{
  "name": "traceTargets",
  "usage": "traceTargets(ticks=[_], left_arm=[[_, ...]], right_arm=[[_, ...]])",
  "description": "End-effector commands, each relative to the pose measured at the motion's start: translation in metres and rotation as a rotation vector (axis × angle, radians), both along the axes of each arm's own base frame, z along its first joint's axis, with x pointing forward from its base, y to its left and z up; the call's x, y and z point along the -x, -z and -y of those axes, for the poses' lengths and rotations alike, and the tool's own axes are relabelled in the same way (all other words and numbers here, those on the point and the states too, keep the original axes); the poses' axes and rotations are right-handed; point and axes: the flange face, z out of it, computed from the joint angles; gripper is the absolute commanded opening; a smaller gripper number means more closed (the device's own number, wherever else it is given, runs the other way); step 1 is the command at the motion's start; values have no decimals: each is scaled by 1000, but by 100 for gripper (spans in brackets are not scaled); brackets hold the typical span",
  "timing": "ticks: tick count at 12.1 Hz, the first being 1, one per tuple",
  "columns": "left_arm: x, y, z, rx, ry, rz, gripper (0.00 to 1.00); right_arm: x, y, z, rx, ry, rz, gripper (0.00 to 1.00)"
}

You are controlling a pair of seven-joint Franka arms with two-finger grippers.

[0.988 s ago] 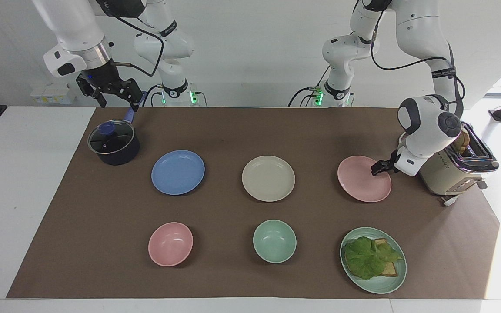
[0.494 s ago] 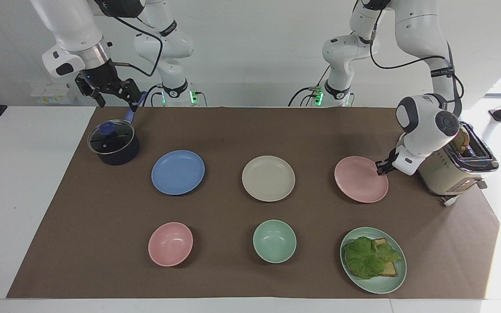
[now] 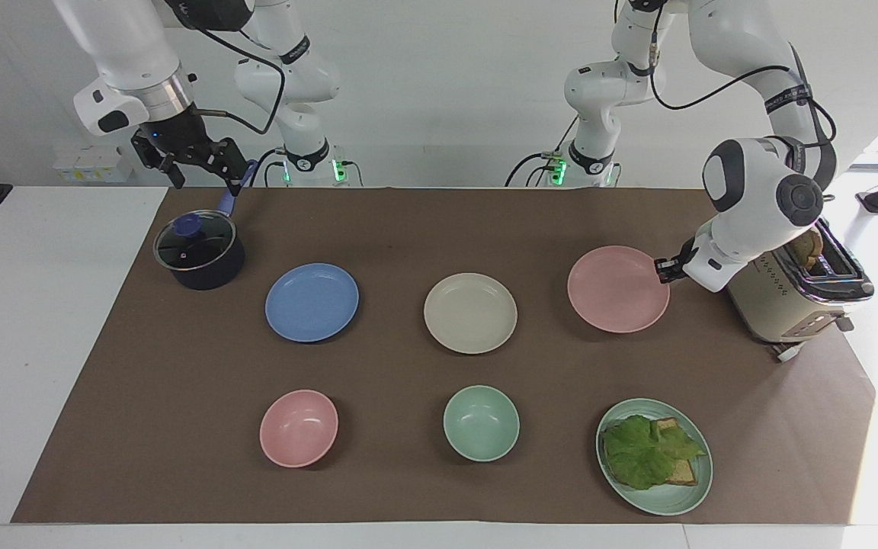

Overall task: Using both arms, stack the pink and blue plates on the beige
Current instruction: 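Slide the pink plate with the left gripper onto the beige plate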

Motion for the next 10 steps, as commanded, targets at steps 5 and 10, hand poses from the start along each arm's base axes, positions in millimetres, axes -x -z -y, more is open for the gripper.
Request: traceTargets(ticks=[5,10], left_arm=[[17,-21,148,101,25,95,0],[32,30,243,106,-16,166,0]], right_arm=[[5,-2,5,-25,-11,11,100],[5,-2,5,-26,-12,11,100]])
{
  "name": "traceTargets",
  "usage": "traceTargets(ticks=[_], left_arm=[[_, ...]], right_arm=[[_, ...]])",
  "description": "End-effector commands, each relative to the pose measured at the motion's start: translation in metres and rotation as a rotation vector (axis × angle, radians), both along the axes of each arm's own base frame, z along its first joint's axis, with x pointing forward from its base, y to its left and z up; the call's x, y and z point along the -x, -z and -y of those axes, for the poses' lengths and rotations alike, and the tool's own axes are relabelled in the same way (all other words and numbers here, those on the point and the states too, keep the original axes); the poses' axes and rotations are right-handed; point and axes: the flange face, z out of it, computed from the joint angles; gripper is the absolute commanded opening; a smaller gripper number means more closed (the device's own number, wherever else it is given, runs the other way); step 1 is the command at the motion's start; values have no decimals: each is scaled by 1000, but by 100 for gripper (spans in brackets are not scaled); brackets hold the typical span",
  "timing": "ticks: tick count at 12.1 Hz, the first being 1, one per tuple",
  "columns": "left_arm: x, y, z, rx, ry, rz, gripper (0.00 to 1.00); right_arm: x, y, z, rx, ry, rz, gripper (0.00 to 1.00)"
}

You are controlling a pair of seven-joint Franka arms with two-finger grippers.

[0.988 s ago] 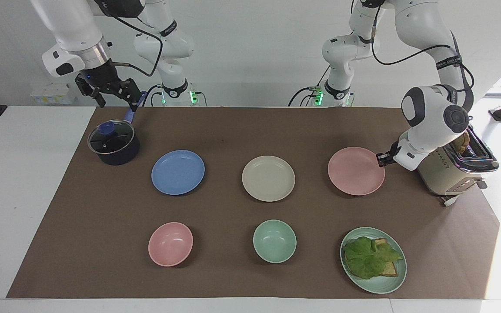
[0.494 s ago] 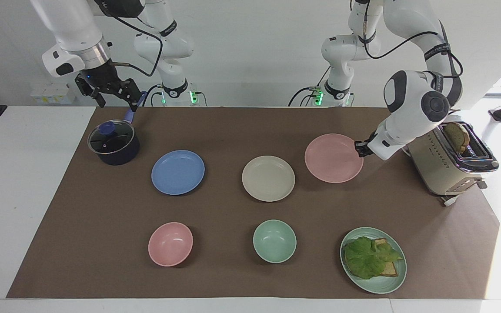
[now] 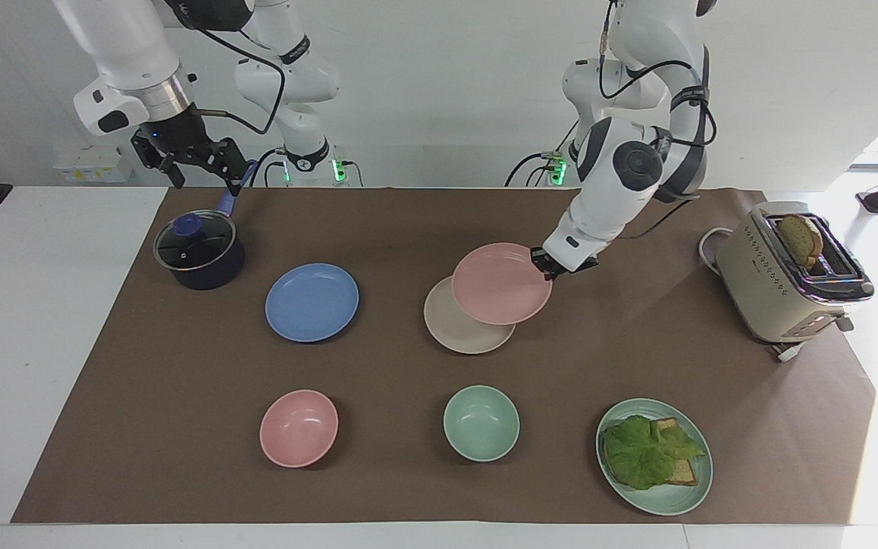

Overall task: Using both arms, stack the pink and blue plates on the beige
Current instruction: 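Slide the pink plate with the left gripper onto the beige plate, then release the pink plate and withdraw the left gripper while the right gripper reaches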

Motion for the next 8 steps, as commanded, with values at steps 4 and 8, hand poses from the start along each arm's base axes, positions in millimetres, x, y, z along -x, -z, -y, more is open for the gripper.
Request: traceTargets(ticks=[4,8], left_arm=[[-4,33,12,26,-22,42,22],[-8,28,13,31,-27,55,100]], right_arm=[[5,-2,5,-26,-12,11,100],[5,-2,5,-25,-11,11,100]])
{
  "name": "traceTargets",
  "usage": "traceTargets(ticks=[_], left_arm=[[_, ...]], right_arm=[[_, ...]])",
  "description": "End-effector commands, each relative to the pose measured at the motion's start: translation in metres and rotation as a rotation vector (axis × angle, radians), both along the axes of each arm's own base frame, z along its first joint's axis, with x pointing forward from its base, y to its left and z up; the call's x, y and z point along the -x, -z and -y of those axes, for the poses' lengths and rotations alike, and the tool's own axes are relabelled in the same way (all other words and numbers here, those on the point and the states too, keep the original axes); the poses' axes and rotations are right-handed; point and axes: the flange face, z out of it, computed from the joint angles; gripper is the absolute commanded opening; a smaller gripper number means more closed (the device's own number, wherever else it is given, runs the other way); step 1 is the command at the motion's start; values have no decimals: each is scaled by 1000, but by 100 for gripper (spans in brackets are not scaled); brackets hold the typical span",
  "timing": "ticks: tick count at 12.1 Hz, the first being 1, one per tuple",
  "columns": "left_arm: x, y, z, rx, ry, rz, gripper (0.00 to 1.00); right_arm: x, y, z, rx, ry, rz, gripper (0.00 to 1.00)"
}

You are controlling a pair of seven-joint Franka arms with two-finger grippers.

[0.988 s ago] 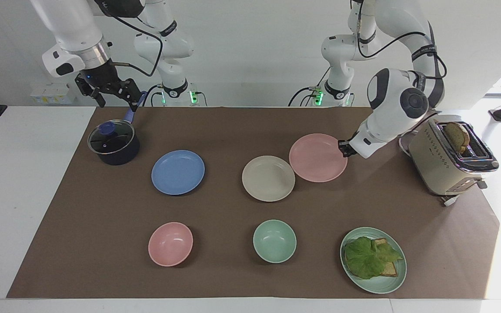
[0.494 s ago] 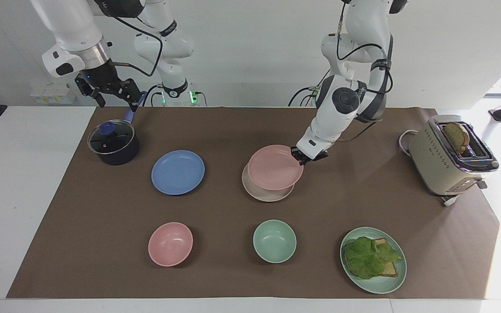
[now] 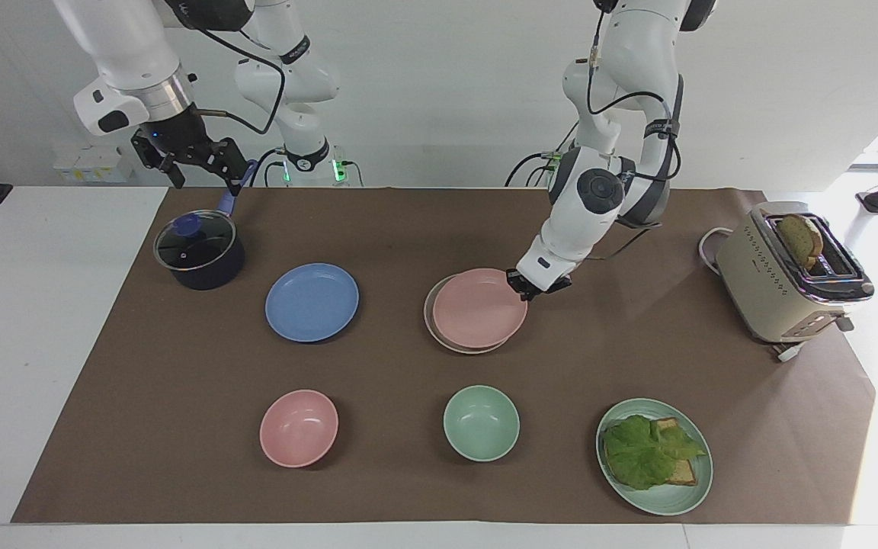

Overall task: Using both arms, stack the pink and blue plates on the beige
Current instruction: 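Release the pink plate and withdraw the left gripper while the right gripper reaches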

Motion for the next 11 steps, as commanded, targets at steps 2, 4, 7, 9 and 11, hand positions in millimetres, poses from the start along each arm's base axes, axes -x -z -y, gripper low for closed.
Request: traceTargets(ticks=[2,4,7,9,11], left_arm=[[-10,-16,-15,6,-22,30,100],[-30,-34,-55,-25,-48,45,100],[-55,-73,-111,-63,-12,54,100],[-59,-119,-150,-101,7,102,100],[-63,-160,-181,-120,56,102,100]], right_arm=[[5,-2,5,-26,-11,11,100],[5,-2,5,-26,-11,11,100],[5,-1,5,-26,-11,9,100],[5,-2,5,-25,-9,11,100],[5,-2,5,-25,-9,11,100]])
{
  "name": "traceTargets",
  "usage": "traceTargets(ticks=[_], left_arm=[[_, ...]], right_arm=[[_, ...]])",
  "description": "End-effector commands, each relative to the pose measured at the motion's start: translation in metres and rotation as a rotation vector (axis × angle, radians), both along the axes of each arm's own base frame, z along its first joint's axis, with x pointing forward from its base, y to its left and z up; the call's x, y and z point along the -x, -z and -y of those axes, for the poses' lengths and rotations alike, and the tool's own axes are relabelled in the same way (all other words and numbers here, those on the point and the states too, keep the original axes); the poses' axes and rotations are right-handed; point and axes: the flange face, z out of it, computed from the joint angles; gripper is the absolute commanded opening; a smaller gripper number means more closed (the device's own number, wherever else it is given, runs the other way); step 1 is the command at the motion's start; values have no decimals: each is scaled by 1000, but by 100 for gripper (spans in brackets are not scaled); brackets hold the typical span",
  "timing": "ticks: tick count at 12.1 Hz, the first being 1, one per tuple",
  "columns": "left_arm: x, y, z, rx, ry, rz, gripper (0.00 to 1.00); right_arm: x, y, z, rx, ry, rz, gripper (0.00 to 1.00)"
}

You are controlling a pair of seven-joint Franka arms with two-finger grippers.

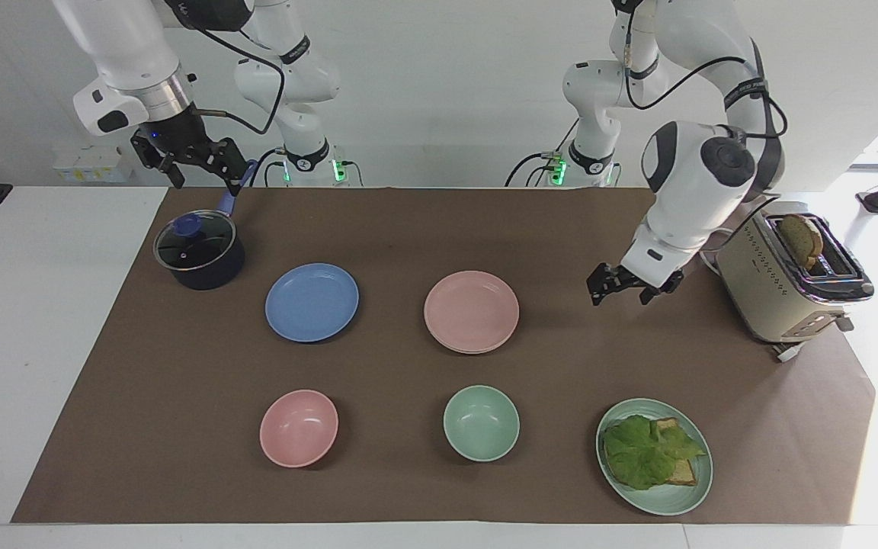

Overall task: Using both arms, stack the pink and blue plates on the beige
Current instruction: 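Release the pink plate and withdraw the left gripper while the right gripper reaches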

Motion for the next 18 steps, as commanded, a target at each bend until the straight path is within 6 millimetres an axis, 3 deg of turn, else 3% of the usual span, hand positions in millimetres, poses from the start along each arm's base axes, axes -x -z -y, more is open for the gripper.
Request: traceTargets(ticks=[1,5,7,10,14,18], left_arm=[[2,-52,-35,-30,48,-18,100],[28,-100,-47,-39,39,-9,100],[31,-105,-45,-38,33,1,100],[30,-105,-55,-38,16,1,100],[29,-105,-63,-38,2,1,100],[29,-105,-64,-38,1,1,100]], right_arm=[[5,-2,6,-25,-10,13,100],[0,2,6,-23,-9,54,100],[-5,27,6,-23,-12,68,100],[-15,90,5,-21,-26,81,100],[-35,189,1,-19,-36,55,100],[-27,272,3,-22,-85,42,100]])
